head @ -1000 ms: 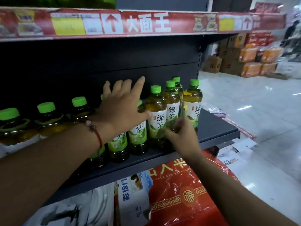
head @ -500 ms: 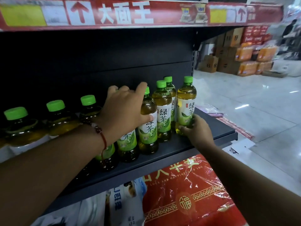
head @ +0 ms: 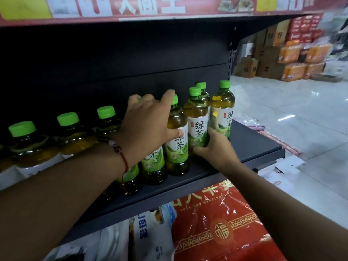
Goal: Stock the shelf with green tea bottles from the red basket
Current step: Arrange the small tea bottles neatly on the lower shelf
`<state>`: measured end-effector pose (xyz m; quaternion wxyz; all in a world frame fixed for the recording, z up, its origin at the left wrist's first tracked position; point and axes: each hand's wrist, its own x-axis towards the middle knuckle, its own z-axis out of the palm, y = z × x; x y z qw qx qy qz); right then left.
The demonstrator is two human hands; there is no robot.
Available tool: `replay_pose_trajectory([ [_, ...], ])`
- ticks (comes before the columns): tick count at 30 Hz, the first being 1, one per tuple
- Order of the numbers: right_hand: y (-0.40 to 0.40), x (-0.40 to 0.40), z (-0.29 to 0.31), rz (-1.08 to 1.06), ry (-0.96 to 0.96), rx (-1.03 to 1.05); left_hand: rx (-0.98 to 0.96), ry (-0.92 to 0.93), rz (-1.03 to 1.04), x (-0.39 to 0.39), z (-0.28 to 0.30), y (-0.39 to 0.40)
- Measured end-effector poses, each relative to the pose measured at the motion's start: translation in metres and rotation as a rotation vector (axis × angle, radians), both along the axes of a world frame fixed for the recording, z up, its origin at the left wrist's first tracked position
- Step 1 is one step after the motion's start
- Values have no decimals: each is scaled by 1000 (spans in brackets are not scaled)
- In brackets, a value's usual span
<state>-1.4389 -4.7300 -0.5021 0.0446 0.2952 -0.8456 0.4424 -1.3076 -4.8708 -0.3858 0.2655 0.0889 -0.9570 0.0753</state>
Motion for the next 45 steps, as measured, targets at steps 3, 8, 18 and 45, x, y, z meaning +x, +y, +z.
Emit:
replay_pose_trajectory([
  [3, 18, 0, 2, 35, -11, 20, -4, -2, 3, 0, 0, 0],
  [8, 31, 14, -2, 135, -66, -56, 1, 1, 20, 1, 0, 4],
  [18, 50, 13, 21, 71, -137, -381, -32, 47, 14, -12, 1, 17],
  [45, -4, -69, -7, 118, -51, -91, -38, 104, -23, -52, -12, 48],
])
